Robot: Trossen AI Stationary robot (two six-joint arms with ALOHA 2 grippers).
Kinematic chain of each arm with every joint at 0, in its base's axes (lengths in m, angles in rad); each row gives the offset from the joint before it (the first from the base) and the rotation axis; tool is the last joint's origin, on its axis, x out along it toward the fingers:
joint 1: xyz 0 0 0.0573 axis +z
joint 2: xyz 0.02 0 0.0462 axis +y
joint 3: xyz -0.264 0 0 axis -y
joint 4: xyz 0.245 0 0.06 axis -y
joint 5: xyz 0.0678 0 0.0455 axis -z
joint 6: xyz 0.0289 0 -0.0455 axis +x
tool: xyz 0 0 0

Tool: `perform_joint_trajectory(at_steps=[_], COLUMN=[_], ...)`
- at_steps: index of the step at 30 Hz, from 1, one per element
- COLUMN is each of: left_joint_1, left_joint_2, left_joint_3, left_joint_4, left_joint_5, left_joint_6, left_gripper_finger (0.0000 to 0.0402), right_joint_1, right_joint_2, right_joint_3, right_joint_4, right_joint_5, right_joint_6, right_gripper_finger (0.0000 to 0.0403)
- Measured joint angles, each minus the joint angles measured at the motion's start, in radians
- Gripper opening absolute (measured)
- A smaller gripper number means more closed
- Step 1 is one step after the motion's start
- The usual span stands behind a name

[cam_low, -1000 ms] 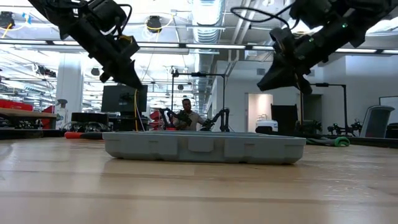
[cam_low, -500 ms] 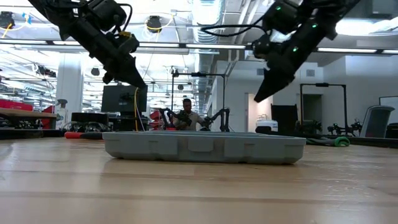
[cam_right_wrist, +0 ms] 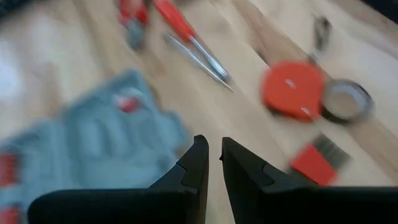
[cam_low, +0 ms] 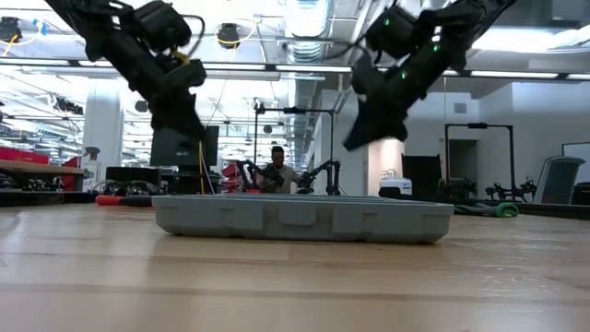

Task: Prefit tool cases
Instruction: Put the orange bit driver handle into the gray prefit tool case

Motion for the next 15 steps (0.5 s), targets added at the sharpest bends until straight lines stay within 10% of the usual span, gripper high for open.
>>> perform_joint_trajectory(at_steps=[15], left_joint_1=[-0.097], left_joint_2=[0.162], left_joint_3=[0.0], left_joint_4=[-0.098], left_joint_5=[0.011], left_joint_6=[0.152], left_gripper_finger=[0.0111], right_joint_1=[0.014], right_joint_2=[-0.13], right_joint_3=[0.0], right_joint_4=[-0.125], right_joint_5=[-0.011], right_joint_6=[0.04], right_gripper_finger=[0.0056])
